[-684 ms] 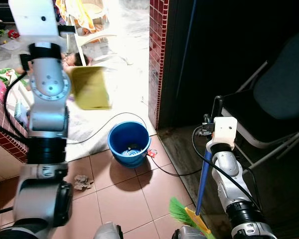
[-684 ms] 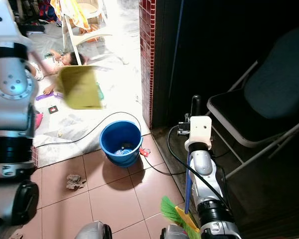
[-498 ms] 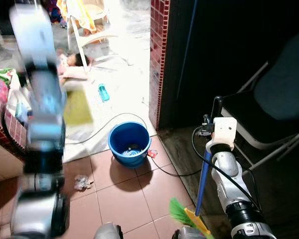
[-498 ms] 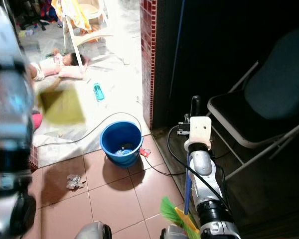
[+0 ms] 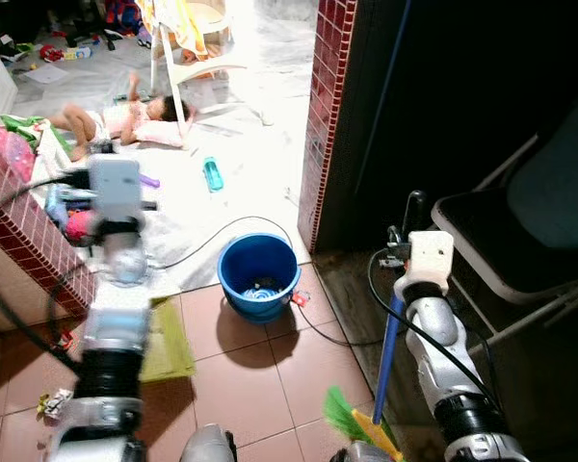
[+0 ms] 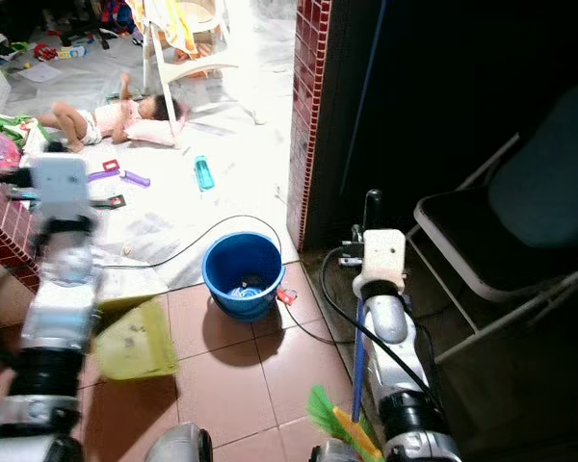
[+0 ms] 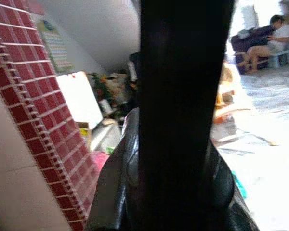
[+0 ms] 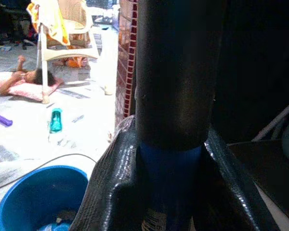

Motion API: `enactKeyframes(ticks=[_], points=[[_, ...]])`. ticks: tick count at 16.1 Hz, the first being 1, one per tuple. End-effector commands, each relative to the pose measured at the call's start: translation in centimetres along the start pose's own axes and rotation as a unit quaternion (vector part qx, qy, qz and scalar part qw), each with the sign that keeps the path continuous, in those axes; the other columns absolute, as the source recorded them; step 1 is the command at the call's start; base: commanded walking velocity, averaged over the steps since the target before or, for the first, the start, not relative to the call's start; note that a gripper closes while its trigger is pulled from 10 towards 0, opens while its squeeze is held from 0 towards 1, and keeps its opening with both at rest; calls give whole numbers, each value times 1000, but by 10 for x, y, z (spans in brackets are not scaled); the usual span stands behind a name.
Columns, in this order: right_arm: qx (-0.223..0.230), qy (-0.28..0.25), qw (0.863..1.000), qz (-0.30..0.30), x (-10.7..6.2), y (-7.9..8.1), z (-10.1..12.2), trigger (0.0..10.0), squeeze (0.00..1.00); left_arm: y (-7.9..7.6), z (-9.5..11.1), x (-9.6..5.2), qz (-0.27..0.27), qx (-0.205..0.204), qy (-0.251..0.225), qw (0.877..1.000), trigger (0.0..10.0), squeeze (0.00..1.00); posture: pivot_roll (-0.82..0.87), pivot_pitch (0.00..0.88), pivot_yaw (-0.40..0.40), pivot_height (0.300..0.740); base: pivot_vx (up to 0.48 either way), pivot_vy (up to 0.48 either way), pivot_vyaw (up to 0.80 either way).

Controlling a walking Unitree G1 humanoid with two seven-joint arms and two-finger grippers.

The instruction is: Sweep floor

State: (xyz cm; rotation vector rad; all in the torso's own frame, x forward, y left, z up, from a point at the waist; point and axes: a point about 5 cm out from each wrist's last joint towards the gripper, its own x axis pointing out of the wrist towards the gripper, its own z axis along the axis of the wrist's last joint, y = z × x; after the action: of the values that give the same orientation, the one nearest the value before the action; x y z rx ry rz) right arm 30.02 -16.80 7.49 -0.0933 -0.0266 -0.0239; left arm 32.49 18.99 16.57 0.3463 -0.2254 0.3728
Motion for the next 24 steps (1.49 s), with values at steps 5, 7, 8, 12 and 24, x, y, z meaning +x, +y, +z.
enactKeyframes(ticks=[5,7,8,12,24], points=[[42,-57,997,24,16,16,29,10000,0,-26,-27,-33,-44,-59,40,996,10000,0,-85,0,-7,740,0,0,640],[59,-73,995,26,18,18,38,10000,0,-29,-38,-44,-60,-62,53,995,10000,0,-80,0,-8,740,0,0,0],[59,-92,994,22,19,20,46,10000,0,-32,-48,-52,-72,-68,71,993,10000,0,-75,0,-10,740,0,0,0],[48,-125,991,1,27,21,64,10000,0,-46,-49,-57,-104,-73,64,990,10000,0,-57,0,-10,740,0,0,0],[20,-171,985,18,39,20,89,10000,0,-57,-27,-59,-133,-120,48,983,10000,0,-55,0,-9,740,0,0,200]])
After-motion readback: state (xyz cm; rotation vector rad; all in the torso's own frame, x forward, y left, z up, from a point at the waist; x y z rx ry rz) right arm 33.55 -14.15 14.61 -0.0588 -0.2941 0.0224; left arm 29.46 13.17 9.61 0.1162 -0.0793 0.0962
